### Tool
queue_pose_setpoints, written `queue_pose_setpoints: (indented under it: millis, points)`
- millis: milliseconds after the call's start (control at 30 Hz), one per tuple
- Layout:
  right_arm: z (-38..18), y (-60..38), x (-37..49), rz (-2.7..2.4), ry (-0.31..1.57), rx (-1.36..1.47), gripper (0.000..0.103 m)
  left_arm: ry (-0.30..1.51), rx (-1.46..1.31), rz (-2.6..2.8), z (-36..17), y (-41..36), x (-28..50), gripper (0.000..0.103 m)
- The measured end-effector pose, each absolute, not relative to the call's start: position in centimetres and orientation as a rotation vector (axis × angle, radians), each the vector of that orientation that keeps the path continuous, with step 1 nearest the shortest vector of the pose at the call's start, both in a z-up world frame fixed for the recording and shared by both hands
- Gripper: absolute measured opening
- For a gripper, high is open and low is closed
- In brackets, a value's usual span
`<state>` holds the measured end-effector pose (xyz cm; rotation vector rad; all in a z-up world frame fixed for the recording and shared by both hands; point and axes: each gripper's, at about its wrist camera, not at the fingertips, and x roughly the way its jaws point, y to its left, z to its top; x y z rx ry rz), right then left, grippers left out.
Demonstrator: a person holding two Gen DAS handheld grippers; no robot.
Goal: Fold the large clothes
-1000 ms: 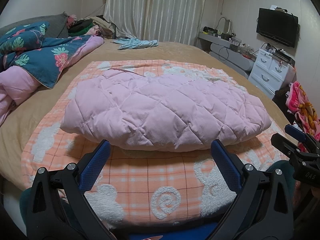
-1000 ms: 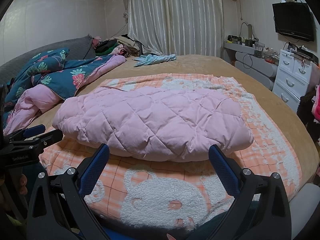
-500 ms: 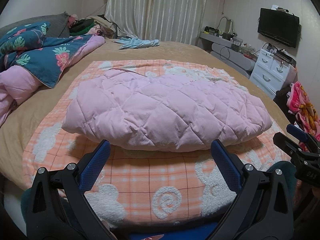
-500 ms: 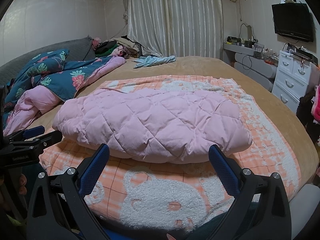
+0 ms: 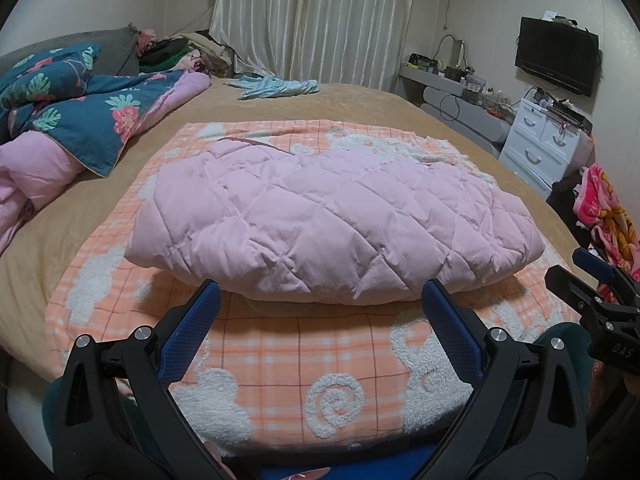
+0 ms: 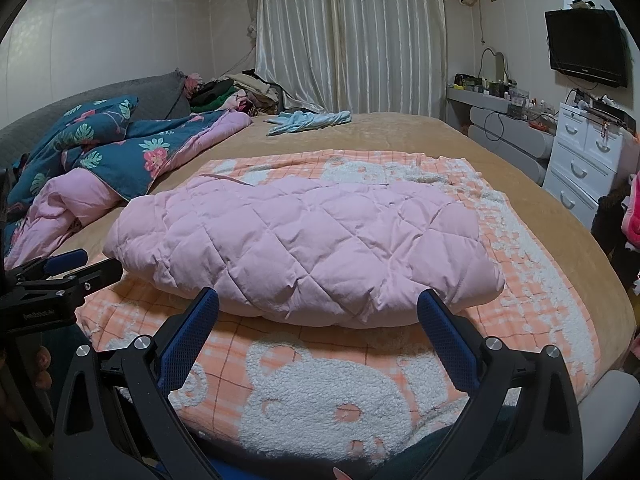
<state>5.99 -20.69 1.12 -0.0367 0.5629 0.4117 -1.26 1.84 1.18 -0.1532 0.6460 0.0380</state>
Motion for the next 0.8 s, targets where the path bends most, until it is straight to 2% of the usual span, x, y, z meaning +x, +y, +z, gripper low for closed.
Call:
queue_pose_setpoints:
  millis: [467,633,800]
  points:
    - [1.5,-24.3,6.8,0.313,0.545,0.016,0.099,0.674,-0.177,0.095,0.6,3.7,-0.9,0.094]
    - [0.9,-34.8,8.5,0.048,0.524,0.143,0.099,0.667,-0.241,0.247,0.6,10.6,1.1,0.094]
    - [-6.4,-52.7,11.1,-0.506,0.651,0.198,0.099,0.646,-0.265,0.55,0.4,23.6,3.9,0.094]
